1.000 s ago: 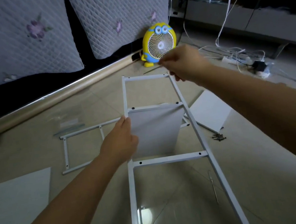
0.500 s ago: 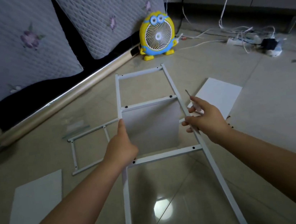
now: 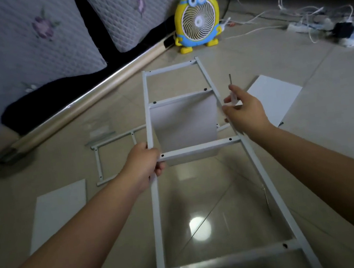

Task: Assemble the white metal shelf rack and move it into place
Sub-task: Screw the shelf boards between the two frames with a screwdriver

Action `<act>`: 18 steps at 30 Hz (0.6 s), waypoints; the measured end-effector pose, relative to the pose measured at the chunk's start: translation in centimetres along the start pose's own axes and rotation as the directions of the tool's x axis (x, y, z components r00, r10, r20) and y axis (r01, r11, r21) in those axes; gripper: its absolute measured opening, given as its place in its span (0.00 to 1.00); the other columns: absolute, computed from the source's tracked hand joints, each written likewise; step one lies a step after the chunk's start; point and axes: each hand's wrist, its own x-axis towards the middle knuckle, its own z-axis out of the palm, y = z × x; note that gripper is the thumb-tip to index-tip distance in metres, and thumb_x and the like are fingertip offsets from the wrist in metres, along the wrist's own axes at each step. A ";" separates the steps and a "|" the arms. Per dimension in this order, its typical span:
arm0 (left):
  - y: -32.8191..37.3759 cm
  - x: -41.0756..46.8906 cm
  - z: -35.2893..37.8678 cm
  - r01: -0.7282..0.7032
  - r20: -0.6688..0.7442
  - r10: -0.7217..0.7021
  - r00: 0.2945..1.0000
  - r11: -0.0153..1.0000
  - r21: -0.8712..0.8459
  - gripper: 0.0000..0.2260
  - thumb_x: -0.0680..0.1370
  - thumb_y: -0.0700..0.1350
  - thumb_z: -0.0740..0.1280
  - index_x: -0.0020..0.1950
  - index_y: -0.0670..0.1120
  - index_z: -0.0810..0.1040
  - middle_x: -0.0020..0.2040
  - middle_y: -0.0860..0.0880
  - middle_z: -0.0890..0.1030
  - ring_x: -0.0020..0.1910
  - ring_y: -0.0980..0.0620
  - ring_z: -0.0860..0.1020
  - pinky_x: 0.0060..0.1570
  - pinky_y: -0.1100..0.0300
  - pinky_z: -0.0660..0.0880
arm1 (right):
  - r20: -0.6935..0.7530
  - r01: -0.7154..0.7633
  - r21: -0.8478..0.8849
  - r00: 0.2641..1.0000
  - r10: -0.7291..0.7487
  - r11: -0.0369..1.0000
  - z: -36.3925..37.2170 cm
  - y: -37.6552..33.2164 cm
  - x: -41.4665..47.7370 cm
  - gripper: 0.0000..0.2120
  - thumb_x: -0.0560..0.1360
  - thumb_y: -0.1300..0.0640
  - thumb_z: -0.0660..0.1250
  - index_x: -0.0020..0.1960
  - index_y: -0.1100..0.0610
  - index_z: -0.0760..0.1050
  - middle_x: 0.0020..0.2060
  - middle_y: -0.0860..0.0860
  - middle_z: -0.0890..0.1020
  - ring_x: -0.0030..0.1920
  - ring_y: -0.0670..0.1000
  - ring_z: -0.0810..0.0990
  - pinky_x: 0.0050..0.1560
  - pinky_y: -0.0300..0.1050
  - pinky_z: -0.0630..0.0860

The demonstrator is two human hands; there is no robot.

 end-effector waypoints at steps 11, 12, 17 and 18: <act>4.6 1.8 -0.9 -0.038 0.050 0.054 0.997 0.961 -0.276 0.13 0.79 0.29 0.53 0.58 0.43 0.68 0.44 0.38 0.72 0.19 0.58 0.75 0.19 0.70 0.71 | 0.425 0.262 -0.104 0.884 -0.196 0.959 -5.0 -0.6 -2.2 0.32 0.70 0.81 0.53 0.64 0.52 0.68 0.55 0.33 0.71 0.55 0.29 0.71 0.49 0.17 0.64; 4.6 1.6 -1.1 -0.040 0.075 0.067 0.995 0.947 -0.318 0.11 0.79 0.30 0.53 0.55 0.40 0.70 0.47 0.38 0.73 0.25 0.55 0.78 0.23 0.69 0.75 | 0.410 0.259 -0.085 0.889 -0.203 0.962 -5.0 -0.6 -2.2 0.29 0.72 0.79 0.57 0.66 0.54 0.68 0.55 0.32 0.69 0.54 0.31 0.72 0.48 0.18 0.66; 4.4 1.0 -3.1 -0.124 0.159 0.178 0.971 0.946 -0.299 0.21 0.78 0.37 0.53 0.32 0.42 0.81 0.45 0.31 0.75 0.47 0.46 0.80 0.41 0.64 0.72 | 0.295 0.130 0.131 0.941 -0.164 0.983 -3.2 -1.6 -1.2 0.19 0.69 0.65 0.70 0.58 0.56 0.70 0.45 0.41 0.78 0.43 0.39 0.79 0.49 0.33 0.76; 4.6 0.9 -3.4 -0.138 0.174 0.198 0.965 0.943 -0.303 0.22 0.78 0.39 0.53 0.31 0.44 0.81 0.49 0.34 0.77 0.50 0.48 0.79 0.41 0.63 0.70 | 0.278 0.114 0.186 0.946 -0.163 0.976 -2.9 -2.1 -0.6 0.14 0.70 0.61 0.70 0.53 0.53 0.71 0.42 0.43 0.80 0.39 0.41 0.79 0.45 0.35 0.77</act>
